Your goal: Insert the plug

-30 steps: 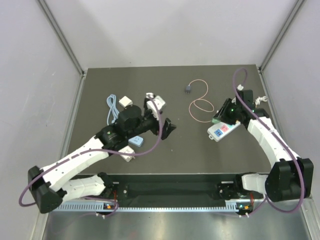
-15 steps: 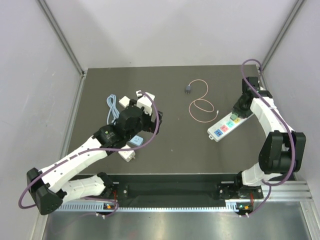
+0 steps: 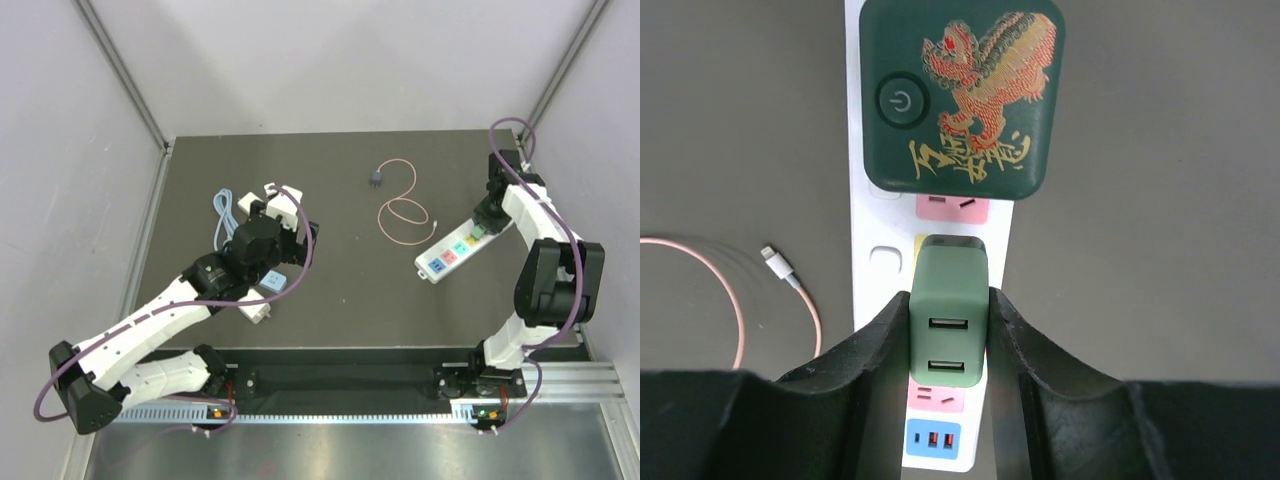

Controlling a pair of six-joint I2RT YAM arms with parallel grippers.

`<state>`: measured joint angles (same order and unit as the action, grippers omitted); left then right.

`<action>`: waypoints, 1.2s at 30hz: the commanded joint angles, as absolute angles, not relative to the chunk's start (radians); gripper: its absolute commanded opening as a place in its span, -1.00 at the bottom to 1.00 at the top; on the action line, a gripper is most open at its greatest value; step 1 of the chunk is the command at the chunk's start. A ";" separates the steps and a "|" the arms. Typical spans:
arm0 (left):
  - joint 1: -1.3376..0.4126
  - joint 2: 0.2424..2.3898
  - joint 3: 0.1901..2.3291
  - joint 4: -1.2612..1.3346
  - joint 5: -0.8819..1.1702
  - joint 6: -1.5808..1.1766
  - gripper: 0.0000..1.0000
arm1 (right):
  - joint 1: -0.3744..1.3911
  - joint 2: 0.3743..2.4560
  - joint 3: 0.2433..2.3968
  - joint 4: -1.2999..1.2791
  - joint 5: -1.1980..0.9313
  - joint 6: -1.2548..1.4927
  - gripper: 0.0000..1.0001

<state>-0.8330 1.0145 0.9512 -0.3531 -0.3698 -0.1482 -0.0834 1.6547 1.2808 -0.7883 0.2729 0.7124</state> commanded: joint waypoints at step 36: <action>-0.834 0.992 0.945 -0.333 -0.423 -0.146 0.93 | -0.097 1.812 1.283 -0.799 0.242 0.824 -1.00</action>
